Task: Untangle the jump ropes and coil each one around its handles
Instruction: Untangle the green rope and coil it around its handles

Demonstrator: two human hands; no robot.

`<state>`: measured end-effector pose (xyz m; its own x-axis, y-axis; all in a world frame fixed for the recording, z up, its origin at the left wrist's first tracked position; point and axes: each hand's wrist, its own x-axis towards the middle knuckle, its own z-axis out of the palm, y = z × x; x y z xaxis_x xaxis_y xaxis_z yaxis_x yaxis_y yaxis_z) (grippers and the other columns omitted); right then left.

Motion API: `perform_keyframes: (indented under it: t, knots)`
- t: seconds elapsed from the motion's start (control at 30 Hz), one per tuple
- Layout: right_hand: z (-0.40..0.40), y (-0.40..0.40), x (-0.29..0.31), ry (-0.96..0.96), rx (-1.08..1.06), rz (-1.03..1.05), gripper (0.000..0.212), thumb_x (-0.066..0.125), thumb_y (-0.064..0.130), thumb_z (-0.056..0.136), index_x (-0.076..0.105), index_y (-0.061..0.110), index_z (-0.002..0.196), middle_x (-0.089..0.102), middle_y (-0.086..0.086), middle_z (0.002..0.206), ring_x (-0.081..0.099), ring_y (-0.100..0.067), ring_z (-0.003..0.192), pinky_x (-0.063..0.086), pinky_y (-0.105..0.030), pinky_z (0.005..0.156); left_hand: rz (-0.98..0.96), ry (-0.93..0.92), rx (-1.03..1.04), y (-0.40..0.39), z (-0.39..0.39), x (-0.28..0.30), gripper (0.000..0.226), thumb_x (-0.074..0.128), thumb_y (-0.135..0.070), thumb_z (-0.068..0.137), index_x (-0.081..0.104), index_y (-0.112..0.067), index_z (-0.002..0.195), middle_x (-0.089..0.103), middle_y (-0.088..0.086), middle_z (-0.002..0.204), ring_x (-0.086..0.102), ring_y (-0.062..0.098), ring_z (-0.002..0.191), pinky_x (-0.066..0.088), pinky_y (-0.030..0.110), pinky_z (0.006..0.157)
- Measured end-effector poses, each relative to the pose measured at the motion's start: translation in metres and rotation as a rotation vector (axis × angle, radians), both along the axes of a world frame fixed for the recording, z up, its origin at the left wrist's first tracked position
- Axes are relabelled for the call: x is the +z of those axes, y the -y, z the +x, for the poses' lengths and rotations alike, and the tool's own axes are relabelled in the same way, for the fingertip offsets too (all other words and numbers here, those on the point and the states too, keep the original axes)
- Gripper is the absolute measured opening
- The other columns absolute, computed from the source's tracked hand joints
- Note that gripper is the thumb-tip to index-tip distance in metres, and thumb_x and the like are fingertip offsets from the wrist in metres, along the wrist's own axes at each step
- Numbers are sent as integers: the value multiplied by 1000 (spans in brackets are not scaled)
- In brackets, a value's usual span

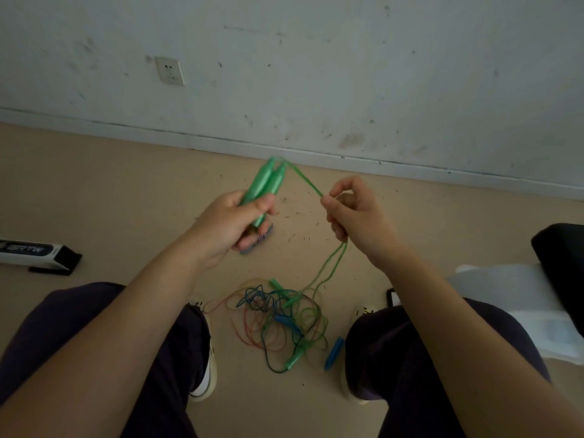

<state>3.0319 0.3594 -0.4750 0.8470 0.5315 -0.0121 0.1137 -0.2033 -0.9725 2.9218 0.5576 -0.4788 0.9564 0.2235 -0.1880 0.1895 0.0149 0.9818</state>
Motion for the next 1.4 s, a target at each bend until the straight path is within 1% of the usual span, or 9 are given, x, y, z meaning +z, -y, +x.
perform_keyframes:
  t: [0.2, 0.33, 0.4, 0.5, 0.7, 0.8, 1.07, 1.27, 1.4]
  knots:
    - [-7, -3, -2, 155, 109, -252, 7, 70, 15, 88, 66, 20, 88, 64, 3, 78, 51, -5, 55, 46, -24, 55, 123, -32, 139, 2, 2, -4, 23, 58, -34, 99, 64, -12, 94, 58, 2, 64, 37, 8, 38, 28, 18, 38]
    - [-17, -6, 2, 183, 255, -264, 5, 73, 9, 85, 74, 14, 87, 60, 15, 66, 51, 3, 52, 39, -11, 54, 476, -255, -205, 0, 0, -7, 24, 64, -35, 95, 63, -12, 89, 62, -1, 62, 42, 5, 39, 33, 20, 41]
    - [-18, -6, 6, 168, 281, -208, 7, 73, 8, 85, 75, 14, 87, 66, 9, 72, 57, 2, 59, 46, -14, 58, 531, -358, -415, 1, -3, -8, 28, 68, -37, 92, 63, -10, 97, 62, -1, 63, 44, 8, 43, 34, 21, 43]
    - [-16, -8, 6, 157, 313, -159, 9, 76, 8, 82, 75, 17, 85, 71, -2, 82, 62, -6, 70, 55, -25, 69, 427, -430, -561, 10, -6, -3, 35, 72, -43, 87, 63, -10, 97, 60, -1, 63, 40, 10, 45, 30, 22, 43]
    - [-22, -14, -1, 145, 344, -137, 12, 78, 7, 79, 69, 13, 84, 67, 2, 79, 59, -8, 72, 50, -22, 68, 370, -371, -575, 23, -7, 6, 63, 54, -71, 72, 72, -15, 93, 56, -2, 58, 37, 5, 39, 31, 18, 43]
    - [-20, -14, -2, 38, 294, -61, 14, 76, 10, 82, 62, 11, 85, 65, -5, 79, 59, -17, 71, 50, -31, 66, 320, -320, -521, 21, -7, 6, 59, 55, -68, 75, 71, -14, 94, 56, 2, 60, 34, 8, 40, 30, 18, 42]
    - [-14, -7, 1, -216, 310, 47, 21, 64, 18, 93, 63, 6, 110, 64, -15, 95, 63, -26, 76, 52, -34, 70, 130, -172, -279, 14, -3, 8, 19, 44, -31, 104, 50, -13, 102, 55, 7, 60, 29, 15, 46, 20, 23, 44]
    - [-16, -8, 0, -366, 289, 120, 22, 67, 4, 88, 63, -1, 109, 64, -14, 84, 60, -19, 64, 49, -27, 60, 16, -133, -310, 15, -6, 7, 18, 52, -36, 99, 51, -18, 102, 61, 9, 75, 41, 12, 51, 23, 20, 40]
    - [-13, -8, 2, -334, 238, 164, 20, 67, 0, 86, 64, -4, 106, 63, -11, 77, 54, -14, 56, 44, -21, 52, -24, -58, -219, 14, -5, 6, 22, 64, -34, 87, 62, -16, 100, 70, 14, 86, 55, 17, 56, 29, 19, 39]
